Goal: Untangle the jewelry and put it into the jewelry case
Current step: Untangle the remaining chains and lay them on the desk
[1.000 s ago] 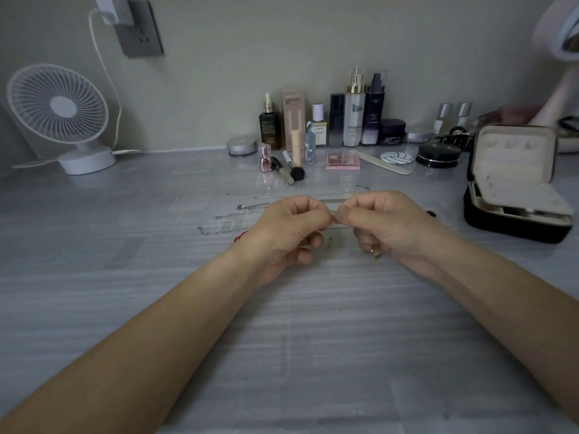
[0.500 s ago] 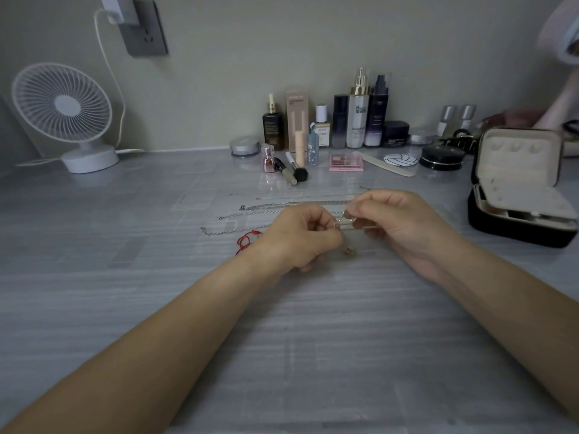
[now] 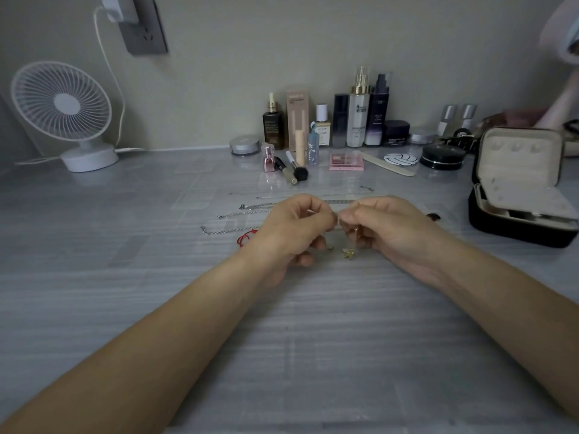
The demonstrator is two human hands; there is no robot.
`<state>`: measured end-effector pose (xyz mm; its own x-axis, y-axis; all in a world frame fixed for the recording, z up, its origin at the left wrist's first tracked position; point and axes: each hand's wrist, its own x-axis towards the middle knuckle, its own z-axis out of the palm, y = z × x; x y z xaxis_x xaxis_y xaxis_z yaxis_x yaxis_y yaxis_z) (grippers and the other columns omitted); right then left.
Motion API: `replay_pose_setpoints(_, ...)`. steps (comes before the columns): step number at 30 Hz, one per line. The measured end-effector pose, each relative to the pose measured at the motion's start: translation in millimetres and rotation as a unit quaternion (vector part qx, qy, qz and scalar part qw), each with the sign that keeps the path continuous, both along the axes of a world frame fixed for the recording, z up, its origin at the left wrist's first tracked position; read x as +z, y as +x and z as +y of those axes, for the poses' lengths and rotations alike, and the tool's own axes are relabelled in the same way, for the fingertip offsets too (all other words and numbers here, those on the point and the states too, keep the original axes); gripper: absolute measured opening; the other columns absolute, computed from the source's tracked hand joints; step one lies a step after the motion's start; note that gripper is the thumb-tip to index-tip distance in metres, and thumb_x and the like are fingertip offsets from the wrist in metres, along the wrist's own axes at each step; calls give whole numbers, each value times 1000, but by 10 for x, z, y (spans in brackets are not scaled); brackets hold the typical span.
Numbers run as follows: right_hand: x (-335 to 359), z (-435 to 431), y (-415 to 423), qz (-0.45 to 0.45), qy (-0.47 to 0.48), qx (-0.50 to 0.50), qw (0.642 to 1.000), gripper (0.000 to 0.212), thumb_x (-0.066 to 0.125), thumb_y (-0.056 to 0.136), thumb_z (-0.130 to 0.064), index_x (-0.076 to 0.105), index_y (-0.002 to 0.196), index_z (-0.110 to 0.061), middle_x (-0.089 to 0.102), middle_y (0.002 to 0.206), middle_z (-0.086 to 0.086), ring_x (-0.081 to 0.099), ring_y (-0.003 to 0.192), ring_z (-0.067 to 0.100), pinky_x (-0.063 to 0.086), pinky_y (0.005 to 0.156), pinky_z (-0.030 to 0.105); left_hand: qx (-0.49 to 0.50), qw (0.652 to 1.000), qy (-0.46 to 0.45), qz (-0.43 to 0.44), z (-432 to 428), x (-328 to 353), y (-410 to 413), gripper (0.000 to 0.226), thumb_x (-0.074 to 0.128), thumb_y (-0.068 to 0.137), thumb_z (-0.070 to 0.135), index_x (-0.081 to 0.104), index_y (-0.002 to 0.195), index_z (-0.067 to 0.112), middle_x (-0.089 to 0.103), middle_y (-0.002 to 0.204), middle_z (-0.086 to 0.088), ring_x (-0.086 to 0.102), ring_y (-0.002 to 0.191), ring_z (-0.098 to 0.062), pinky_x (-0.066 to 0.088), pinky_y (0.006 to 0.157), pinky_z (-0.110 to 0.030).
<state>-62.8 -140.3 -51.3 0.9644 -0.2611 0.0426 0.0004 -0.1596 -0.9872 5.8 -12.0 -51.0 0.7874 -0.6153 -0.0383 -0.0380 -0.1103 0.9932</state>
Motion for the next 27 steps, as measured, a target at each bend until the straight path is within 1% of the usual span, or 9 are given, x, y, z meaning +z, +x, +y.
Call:
replay_pose_setpoints(2,-4,-34,13,-13,-13,-48,999,23,60,85,-17,67,63,-17,60,63,-4,50,59,8,40,62,25,8,1000,4,-5,10,-4,16,18,59,85,8,54,71,17,53,71,-1,46,45,-6,27,36,-15)
replay_pose_setpoints(5,-11,-65,11,-38,-45,-89,994,15,64,83,-19,71,70,-22,66,66,-10,52,57,3,42,56,15,4,999,33,-17,4,-21,22,17,61,83,6,55,71,16,52,70,-3,46,47,-7,28,36,-16)
replay_pose_setpoints(8,-30,-74,21,-60,-44,-121,990,13,67,81,-19,71,71,-25,65,60,-13,52,51,-2,42,52,11,0,999,47,-22,-6,-31,24,18,61,82,6,55,69,17,51,69,-2,47,47,-6,29,36,-16)
replay_pose_setpoints(10,-27,-86,30,-71,-42,-138,987,12,68,80,-17,71,70,-23,62,55,-10,50,48,-3,41,50,9,2,998,54,-23,-7,-28,23,19,61,83,7,55,68,17,51,69,-3,46,48,-7,29,36,-16)
replay_pose_setpoints(13,-18,-100,34,-75,-39,-134,987,11,69,79,-14,69,70,-19,57,47,-12,48,45,-3,39,47,8,14,999,31,-11,-2,-9,26,19,59,84,6,54,68,17,53,73,-4,46,49,-8,28,36,-15)
replay_pose_setpoints(16,-17,-104,33,-70,-35,-129,989,10,69,79,-12,68,71,-17,57,44,-14,48,43,-5,37,45,7,28,1000,-3,15,11,16,28,21,57,84,5,54,67,17,56,75,-2,46,51,-10,27,36,-15)
replay_pose_setpoints(18,-23,-106,43,-62,-21,-135,989,11,69,79,-12,68,70,-18,56,45,-13,47,45,-3,37,46,10,25,1000,-4,15,15,22,21,21,57,84,5,54,67,17,57,76,-2,46,50,-10,27,35,-15)
replay_pose_setpoints(22,-18,-132,63,-60,30,-156,985,13,67,80,-13,66,69,-18,53,56,-2,46,55,7,36,55,22,23,1000,3,7,12,25,4,20,57,84,5,53,68,16,59,73,1,46,49,-9,27,37,-16)
replay_pose_setpoints(27,-13,-182,69,-42,22,-169,985,12,63,85,-19,65,74,-19,54,62,0,47,59,10,37,58,25,30,1000,-4,-1,34,36,27,21,57,84,4,53,68,16,62,67,3,46,49,-10,28,38,-17)
